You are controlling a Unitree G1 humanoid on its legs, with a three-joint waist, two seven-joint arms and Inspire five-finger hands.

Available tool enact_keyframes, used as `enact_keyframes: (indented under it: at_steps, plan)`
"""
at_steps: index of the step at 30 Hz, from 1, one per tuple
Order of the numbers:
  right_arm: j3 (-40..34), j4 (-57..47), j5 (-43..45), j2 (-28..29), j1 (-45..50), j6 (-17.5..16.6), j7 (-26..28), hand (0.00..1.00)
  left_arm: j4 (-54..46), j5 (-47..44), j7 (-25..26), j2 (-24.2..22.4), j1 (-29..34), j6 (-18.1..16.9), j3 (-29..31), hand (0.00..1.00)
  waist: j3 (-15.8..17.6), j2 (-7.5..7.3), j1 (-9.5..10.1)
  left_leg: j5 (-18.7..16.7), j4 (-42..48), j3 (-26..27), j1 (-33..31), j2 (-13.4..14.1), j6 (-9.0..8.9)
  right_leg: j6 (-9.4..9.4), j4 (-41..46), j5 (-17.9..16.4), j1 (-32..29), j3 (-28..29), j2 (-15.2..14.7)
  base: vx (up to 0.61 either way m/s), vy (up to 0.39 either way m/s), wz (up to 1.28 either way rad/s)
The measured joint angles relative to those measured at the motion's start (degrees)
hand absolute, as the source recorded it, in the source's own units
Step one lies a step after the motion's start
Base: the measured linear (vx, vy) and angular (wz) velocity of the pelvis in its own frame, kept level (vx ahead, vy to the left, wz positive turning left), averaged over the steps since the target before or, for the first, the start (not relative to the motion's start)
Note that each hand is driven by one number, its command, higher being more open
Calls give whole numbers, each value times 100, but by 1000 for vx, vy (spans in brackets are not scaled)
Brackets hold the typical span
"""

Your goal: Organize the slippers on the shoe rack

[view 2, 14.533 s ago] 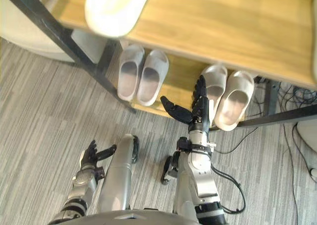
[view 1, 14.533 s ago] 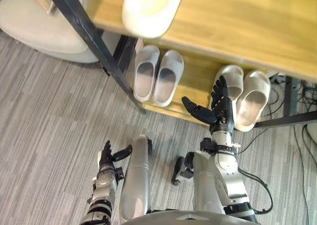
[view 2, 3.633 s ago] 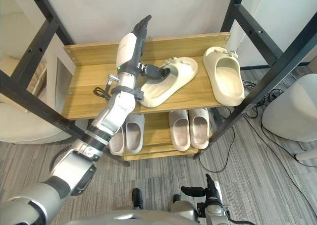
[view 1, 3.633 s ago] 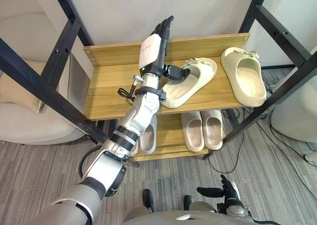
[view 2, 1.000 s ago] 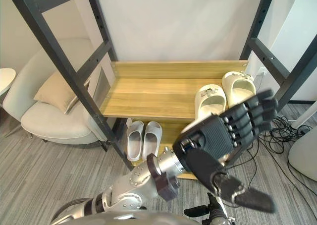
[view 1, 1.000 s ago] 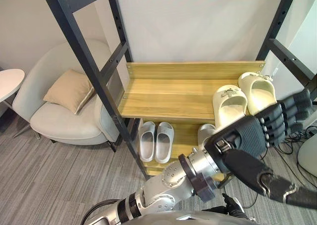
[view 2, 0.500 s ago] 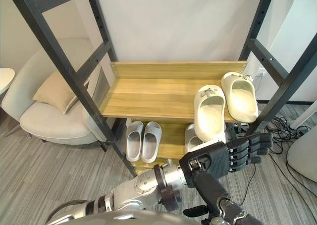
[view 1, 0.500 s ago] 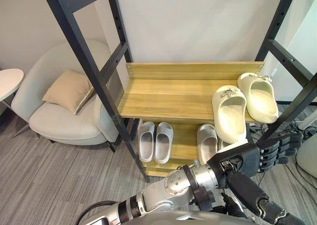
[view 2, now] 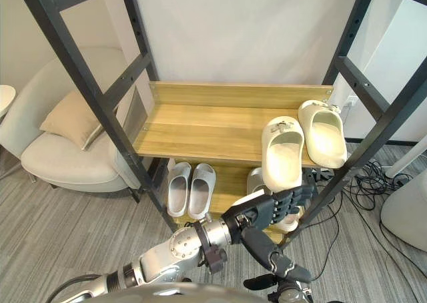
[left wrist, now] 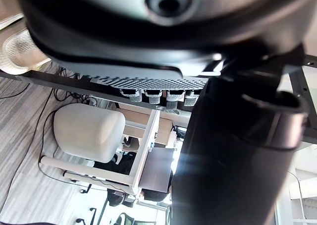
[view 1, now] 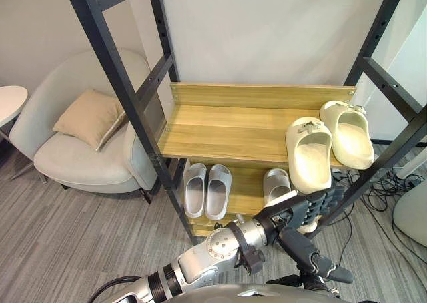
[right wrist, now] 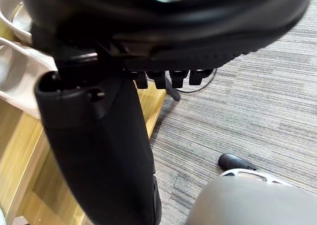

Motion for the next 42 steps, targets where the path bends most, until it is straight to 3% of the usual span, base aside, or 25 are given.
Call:
enact_keyframes:
  at_steps: [13, 19, 21, 42]
  plan:
    - [-231, -26, -94, 60, 16, -24, 10, 100, 0, 344, 71, 40, -1, -63, 88, 100, 124, -32, -87, -85, 0, 59, 73, 3, -46, -29, -78, -9, 101, 39, 5, 1, 0, -1]
    - [-381, -1919, -317, -66, 1409, -292, 224, 100, 14, 823, 187, 32, -191, -134, 548, 100, 163, -20, -223, -139, 1, 164, 91, 23, -54, -46, -58, -37, 57, 155, 10, 14, 2, -10]
    - [-385, -1909, -350, -29, 1379, -379, 267, 100, 18, 1008, 172, 32, -306, -193, 615, 100, 193, -63, -343, -146, 1, 192, 103, 24, -58, -46, -58, -37, 57, 176, 10, 5, 3, -5]
    - [-438, -1180, -405, 9, 889, -482, 364, 100, 437, 1223, 100, 69, -700, -259, 411, 100, 219, -30, -421, -218, 2, 341, 176, 30, -74, -42, -71, -40, 66, 319, 2, -3, 5, -3]
